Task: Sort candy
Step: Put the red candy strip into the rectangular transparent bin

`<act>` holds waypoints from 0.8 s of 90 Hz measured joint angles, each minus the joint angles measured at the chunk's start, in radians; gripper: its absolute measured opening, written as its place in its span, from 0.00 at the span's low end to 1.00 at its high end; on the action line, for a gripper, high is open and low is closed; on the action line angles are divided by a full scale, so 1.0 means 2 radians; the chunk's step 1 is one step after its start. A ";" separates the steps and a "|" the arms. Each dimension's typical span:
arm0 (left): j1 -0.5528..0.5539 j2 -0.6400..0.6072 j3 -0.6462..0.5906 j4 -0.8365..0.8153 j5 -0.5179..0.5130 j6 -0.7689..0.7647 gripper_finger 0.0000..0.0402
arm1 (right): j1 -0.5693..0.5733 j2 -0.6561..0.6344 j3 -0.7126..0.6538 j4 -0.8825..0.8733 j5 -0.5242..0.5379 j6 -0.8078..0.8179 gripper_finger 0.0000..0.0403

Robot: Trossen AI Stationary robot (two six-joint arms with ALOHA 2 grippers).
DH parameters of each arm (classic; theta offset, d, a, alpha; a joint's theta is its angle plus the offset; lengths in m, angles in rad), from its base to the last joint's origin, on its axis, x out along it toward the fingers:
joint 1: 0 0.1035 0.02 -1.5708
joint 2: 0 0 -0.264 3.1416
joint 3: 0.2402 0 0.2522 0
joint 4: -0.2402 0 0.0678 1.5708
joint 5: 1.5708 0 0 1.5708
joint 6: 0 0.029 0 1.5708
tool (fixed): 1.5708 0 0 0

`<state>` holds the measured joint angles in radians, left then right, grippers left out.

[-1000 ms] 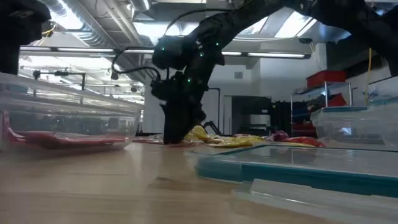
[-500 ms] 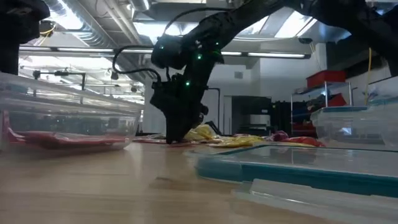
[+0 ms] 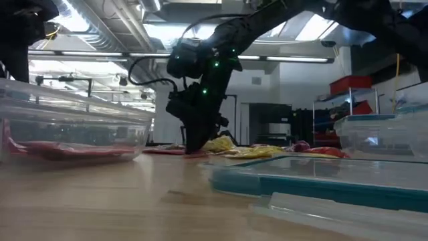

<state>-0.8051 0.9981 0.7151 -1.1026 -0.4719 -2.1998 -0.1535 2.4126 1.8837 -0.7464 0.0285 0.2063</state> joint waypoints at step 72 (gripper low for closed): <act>-0.019 -0.024 0.015 -0.006 0.124 0.081 0.31 | 0.026 -0.164 0.000 -0.110 -0.075 -0.112 0.00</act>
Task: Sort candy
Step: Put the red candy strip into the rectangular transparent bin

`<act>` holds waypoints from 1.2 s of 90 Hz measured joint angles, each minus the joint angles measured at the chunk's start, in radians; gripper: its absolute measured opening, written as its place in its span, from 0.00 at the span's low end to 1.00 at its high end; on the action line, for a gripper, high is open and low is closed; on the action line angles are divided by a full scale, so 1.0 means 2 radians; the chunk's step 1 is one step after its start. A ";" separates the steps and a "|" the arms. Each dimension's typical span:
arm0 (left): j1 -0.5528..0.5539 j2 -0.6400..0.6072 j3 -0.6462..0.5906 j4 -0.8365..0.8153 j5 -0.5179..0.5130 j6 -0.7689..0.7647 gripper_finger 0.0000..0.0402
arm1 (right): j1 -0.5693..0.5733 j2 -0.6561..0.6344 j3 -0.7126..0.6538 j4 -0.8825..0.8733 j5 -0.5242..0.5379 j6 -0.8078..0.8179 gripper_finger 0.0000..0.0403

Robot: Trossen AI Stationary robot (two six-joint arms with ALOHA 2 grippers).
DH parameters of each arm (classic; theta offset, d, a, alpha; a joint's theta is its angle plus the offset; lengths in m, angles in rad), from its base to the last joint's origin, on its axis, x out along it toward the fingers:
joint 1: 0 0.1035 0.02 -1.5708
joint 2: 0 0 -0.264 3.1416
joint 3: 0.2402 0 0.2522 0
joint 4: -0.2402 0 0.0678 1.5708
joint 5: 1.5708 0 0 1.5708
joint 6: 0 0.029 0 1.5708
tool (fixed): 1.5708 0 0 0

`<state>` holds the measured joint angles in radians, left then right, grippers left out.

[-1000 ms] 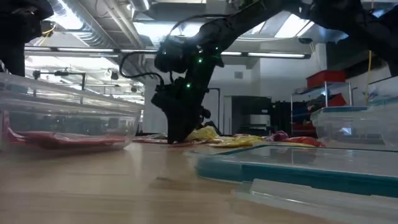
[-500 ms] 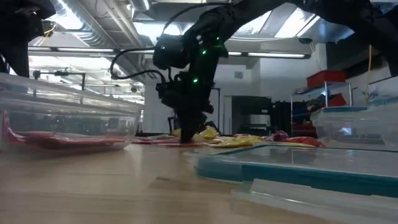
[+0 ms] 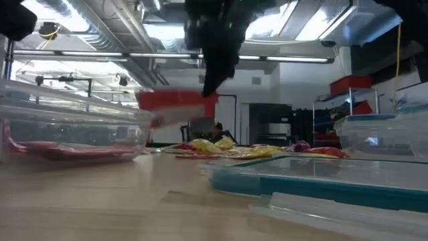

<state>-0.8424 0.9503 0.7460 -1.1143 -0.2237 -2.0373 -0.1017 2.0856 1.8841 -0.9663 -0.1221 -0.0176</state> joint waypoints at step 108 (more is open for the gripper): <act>0.046 0.169 -0.001 0.117 -0.173 -0.081 0.31 | 0.001 0.030 -0.056 -0.008 0.065 0.045 0.00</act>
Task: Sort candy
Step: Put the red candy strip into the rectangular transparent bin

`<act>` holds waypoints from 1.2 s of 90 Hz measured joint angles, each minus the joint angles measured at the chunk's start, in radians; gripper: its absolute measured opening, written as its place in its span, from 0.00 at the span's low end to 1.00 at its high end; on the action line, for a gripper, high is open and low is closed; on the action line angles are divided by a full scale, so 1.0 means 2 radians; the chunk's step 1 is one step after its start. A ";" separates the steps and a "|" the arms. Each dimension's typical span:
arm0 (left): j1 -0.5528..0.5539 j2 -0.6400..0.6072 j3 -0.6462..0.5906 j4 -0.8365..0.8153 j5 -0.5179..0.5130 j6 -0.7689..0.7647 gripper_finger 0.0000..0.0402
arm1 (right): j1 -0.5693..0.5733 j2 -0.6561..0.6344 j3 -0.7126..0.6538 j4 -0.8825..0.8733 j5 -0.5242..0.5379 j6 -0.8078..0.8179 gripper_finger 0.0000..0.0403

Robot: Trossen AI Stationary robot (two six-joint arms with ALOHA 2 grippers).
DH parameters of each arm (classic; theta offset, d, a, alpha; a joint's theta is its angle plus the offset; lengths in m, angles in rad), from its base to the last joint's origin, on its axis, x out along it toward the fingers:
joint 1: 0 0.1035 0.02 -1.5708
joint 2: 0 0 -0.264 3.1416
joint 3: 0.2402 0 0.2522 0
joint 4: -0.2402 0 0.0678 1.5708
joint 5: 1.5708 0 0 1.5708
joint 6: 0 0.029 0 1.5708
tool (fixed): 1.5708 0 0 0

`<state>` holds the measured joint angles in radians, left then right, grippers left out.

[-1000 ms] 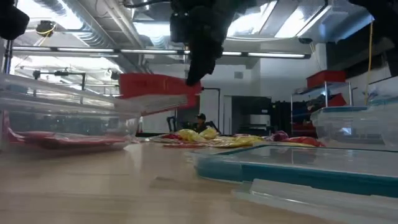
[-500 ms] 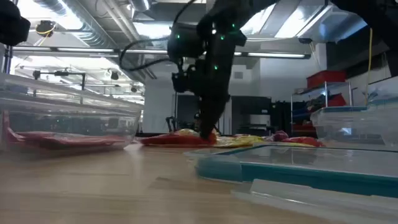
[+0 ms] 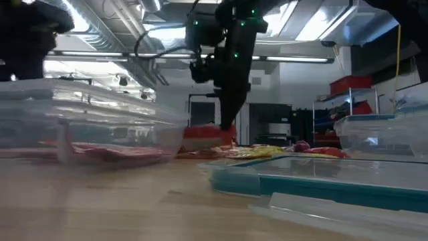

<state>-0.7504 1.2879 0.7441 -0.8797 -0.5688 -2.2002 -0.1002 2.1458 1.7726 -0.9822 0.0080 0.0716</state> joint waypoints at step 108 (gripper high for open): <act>-0.001 -0.049 0.002 0.000 -0.006 0.044 0.31 | -0.024 -0.057 -0.070 0.140 -0.030 0.061 0.00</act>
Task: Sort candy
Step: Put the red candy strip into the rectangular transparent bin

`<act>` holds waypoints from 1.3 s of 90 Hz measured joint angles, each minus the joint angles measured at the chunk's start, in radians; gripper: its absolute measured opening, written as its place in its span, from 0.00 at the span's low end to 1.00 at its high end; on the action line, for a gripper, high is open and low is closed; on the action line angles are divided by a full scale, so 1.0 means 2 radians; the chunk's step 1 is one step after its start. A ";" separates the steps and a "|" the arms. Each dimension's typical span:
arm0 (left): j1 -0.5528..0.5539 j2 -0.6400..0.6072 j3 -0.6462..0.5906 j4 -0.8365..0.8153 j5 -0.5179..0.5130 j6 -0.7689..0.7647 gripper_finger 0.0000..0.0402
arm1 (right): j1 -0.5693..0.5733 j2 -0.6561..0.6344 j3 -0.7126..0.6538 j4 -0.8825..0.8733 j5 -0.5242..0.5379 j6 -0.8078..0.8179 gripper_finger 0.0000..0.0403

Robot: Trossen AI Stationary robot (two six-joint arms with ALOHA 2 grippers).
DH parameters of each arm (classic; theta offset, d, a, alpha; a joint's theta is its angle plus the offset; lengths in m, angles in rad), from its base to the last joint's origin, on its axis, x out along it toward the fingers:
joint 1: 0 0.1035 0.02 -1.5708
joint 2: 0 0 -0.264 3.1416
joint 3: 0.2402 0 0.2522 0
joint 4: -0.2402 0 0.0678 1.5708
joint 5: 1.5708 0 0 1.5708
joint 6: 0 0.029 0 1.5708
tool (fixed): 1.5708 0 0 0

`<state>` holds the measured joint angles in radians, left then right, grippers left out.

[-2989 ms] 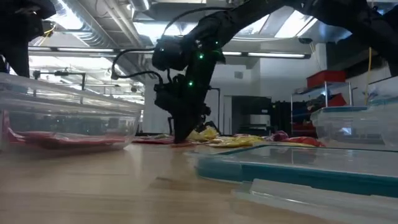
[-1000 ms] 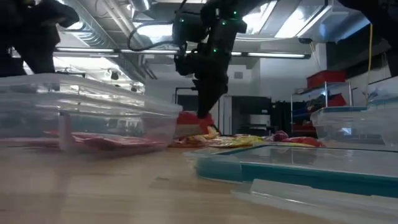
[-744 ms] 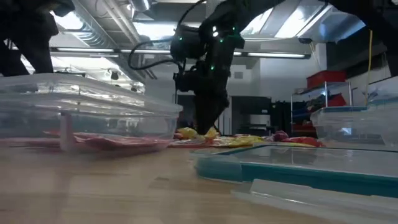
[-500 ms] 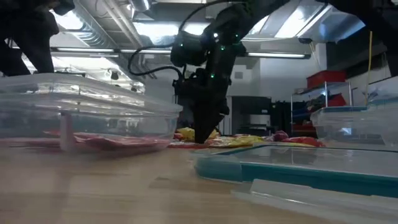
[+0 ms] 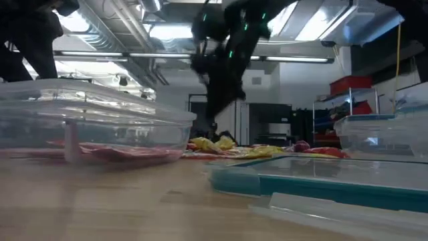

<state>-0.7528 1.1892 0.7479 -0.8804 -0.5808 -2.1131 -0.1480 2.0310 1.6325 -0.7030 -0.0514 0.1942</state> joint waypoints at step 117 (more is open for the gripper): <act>0.000 0.000 0.000 -0.004 -0.004 0.011 0.31 | 0.003 -0.018 -0.071 0.015 -0.003 0.009 0.01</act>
<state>-0.7520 1.1899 0.7471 -0.8889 -0.5878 -2.0907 -0.1411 1.9940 1.4903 -0.6723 -0.0580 0.2127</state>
